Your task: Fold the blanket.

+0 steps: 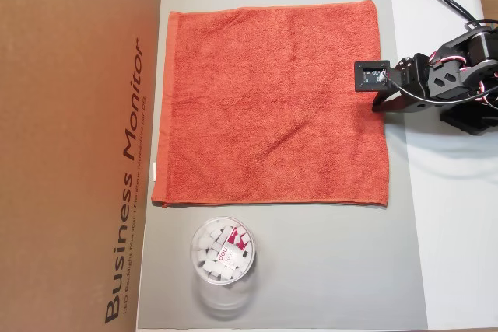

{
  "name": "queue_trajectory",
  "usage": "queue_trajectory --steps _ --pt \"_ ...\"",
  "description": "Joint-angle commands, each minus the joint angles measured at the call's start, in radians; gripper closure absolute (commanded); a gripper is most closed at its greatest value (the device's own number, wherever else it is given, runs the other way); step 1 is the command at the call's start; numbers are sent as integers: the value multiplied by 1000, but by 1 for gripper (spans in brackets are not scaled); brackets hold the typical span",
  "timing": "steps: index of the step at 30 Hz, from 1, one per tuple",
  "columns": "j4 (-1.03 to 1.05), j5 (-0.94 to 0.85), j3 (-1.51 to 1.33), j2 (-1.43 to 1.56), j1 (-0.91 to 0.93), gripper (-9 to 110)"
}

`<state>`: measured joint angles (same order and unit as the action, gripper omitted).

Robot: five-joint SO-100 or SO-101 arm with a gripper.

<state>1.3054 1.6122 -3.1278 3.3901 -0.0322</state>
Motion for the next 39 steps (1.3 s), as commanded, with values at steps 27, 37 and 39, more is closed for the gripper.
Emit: queue_trajectory --steps 27,37,39 --pt "-3 -5 376 -173 -334 101" --pt "-3 -8 469 -285 -532 101" --pt "-3 -38 492 -313 -571 101"
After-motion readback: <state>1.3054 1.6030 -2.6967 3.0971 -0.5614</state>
